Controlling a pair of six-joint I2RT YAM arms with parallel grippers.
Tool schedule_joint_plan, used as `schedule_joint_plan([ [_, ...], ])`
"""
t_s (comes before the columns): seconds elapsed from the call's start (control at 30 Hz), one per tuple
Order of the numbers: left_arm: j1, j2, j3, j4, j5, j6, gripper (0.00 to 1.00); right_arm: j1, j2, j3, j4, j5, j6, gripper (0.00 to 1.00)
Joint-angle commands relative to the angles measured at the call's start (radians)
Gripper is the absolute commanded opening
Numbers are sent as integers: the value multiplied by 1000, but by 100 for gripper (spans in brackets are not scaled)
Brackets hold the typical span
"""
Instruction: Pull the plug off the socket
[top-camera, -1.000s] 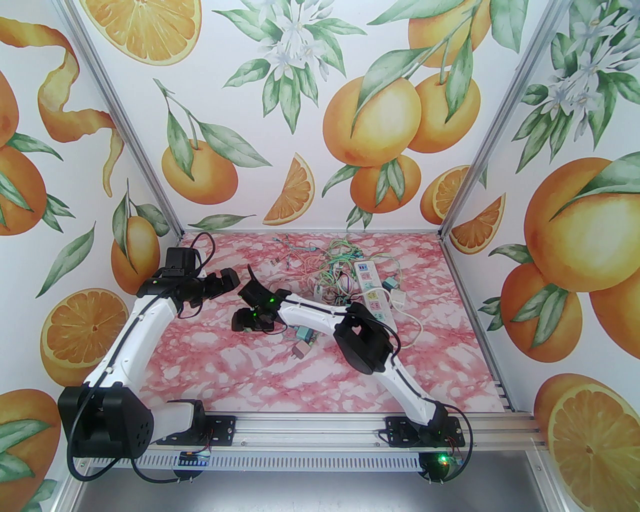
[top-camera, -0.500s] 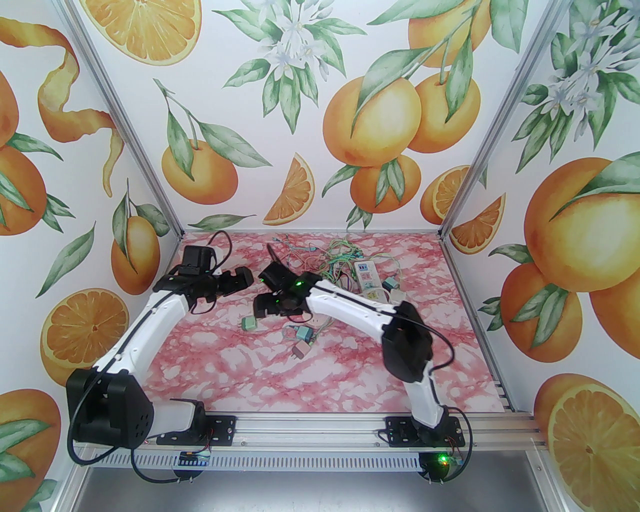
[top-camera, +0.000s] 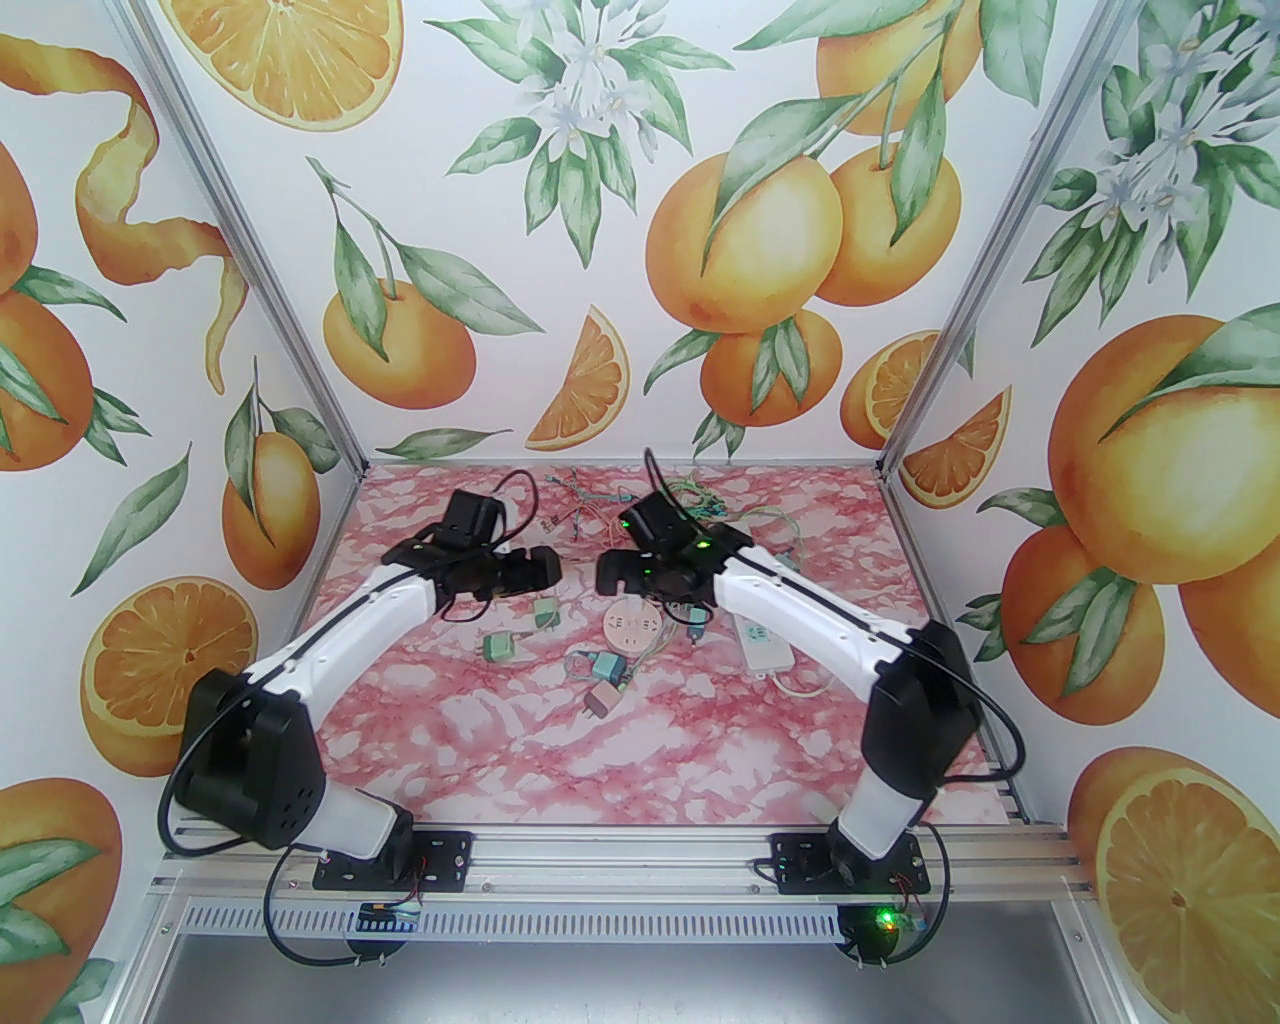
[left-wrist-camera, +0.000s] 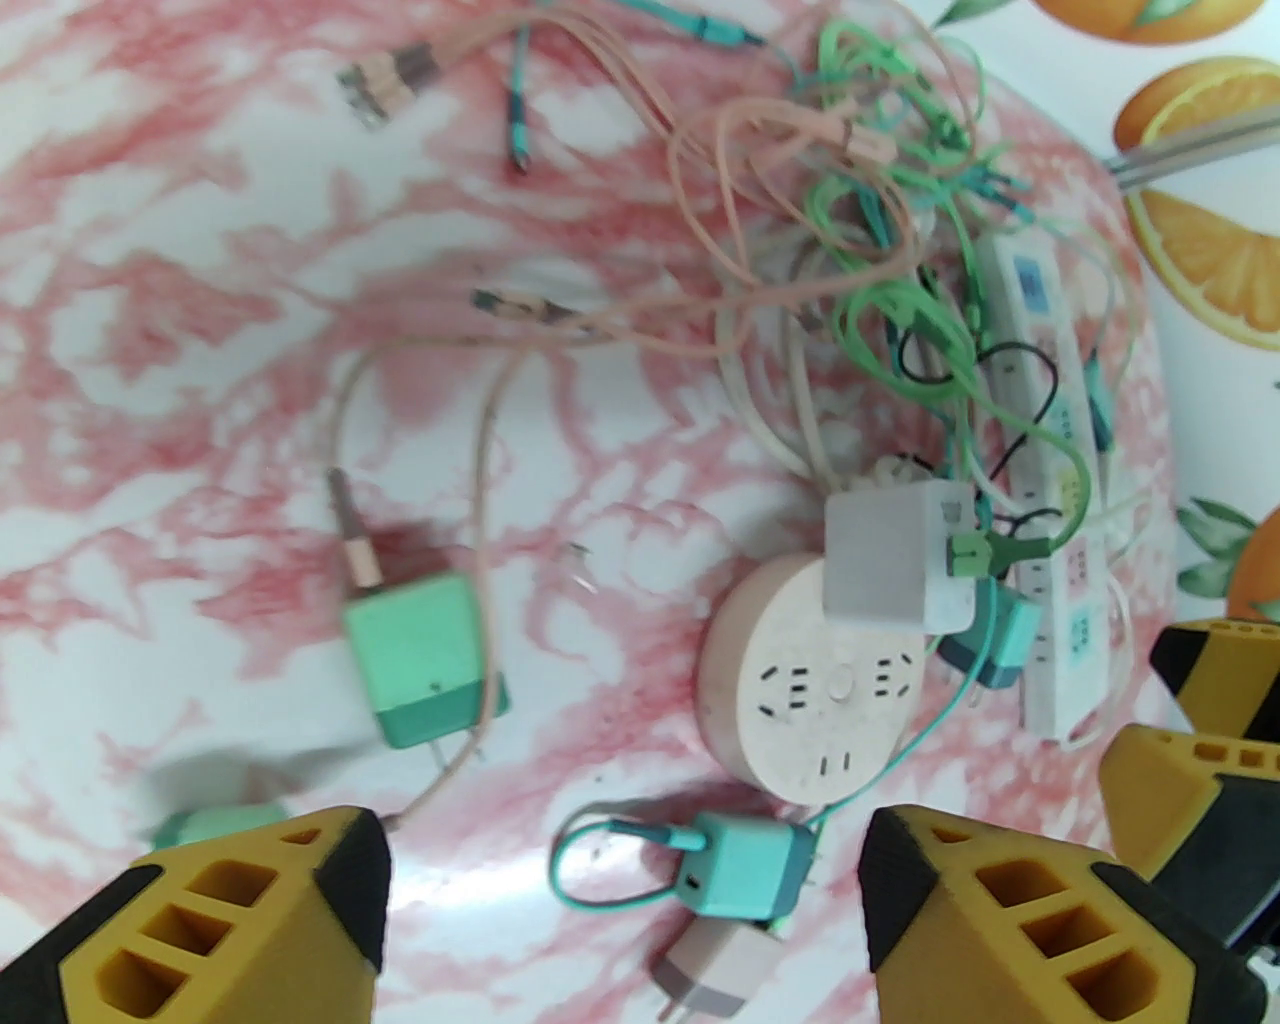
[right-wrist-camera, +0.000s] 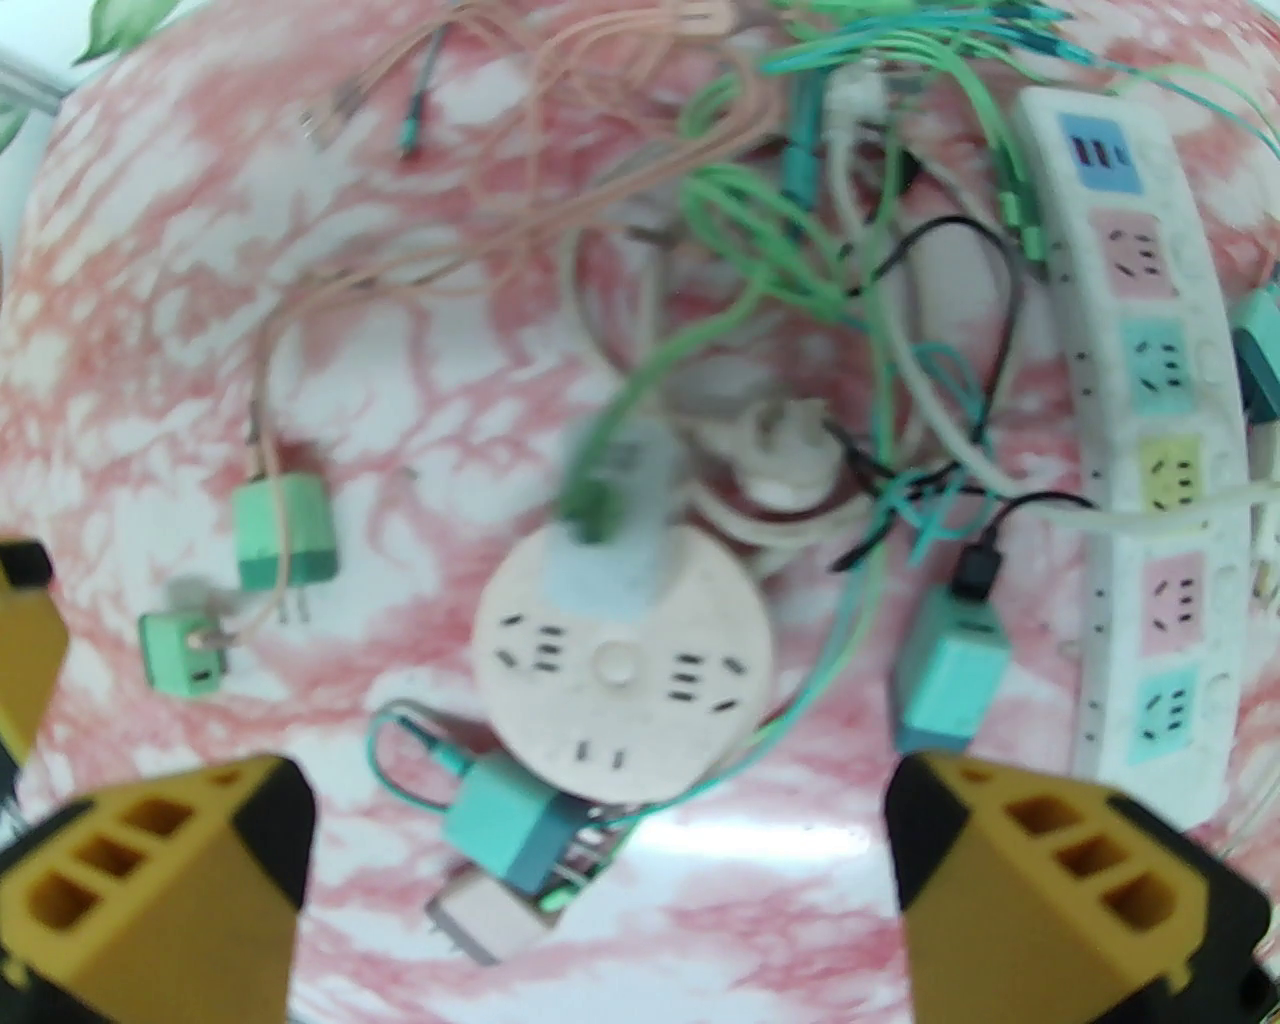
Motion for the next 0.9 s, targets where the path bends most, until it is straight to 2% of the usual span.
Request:
schedule_joint_plan([
  [0.0,-126,147,162,-15,-56,-6,71,-91,-98,-145,123,-62,37,95],
  [0.23,-228,332,319,-74,-93,4,65,-171,-135,-190,142,-99,22,88],
  [0.47,-254,432,409,-100,-103,-6,63,-241,-153,-212,143,-156,-4,80],
  [0.7,-278,538,507,-135,-121,2,58,-263,-149,-226,157,-211,-14,74],
  [0.8,-286,566,531,-149,-132,2,54,-263,-140,-229,169,-247,-18,65],
  [0.87,-285,571,530,-155,-140,2,46,-263,-133,-231,179,-272,-18,59],
])
